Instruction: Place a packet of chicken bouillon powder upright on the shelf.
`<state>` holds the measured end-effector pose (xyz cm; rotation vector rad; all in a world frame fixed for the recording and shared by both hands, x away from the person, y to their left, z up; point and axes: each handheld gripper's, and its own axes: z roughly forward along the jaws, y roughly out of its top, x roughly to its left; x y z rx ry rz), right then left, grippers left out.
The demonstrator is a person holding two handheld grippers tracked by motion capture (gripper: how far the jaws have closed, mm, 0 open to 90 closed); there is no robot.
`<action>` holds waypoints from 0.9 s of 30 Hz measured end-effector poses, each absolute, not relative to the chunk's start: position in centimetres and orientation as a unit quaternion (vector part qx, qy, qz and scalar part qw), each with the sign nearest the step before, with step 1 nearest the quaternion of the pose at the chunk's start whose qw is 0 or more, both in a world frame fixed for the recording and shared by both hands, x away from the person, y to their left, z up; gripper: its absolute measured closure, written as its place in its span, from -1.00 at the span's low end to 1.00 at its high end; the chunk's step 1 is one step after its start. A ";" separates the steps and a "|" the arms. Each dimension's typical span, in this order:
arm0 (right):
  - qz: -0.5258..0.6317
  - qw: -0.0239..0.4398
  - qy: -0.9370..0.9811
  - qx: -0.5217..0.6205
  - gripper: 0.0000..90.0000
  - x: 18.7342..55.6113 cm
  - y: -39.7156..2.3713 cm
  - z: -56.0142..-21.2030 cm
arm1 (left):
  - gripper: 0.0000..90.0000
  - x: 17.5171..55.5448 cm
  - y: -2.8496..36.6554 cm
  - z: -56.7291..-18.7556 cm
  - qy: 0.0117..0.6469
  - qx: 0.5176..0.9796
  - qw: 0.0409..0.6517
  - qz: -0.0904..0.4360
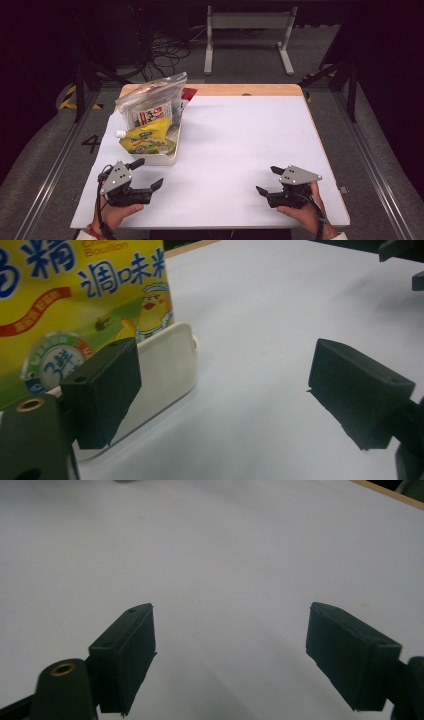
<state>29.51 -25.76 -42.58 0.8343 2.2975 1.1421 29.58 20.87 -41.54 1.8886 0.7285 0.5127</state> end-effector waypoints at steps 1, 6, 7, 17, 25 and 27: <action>0.413 0.221 0.831 0.301 -0.54 29.5 -25.8 -42.6 | -0.65 29.5 20.7 -41.6 0.300 0.782 0.503 0.211; 0.406 0.225 0.834 0.299 -0.56 29.4 -26.1 -42.7 | -0.66 29.6 19.9 -41.9 0.287 0.791 0.504 0.196; 0.404 0.227 0.834 0.300 -0.57 29.3 -26.1 -42.7 | -0.67 29.6 19.8 -41.9 0.286 0.792 0.503 0.195; 0.392 0.241 0.833 0.308 -0.62 28.9 -27.4 -42.9 | -0.74 29.7 17.1 -43.4 0.254 0.826 0.473 0.168; 0.375 0.255 0.834 0.313 -0.75 28.2 -29.1 -43.6 | -0.80 30.1 15.9 -44.4 0.244 0.843 0.451 0.164; 0.379 0.254 0.833 0.314 -0.76 28.0 -29.3 -43.7 | -0.81 30.1 16.0 -44.4 0.243 0.840 0.454 0.169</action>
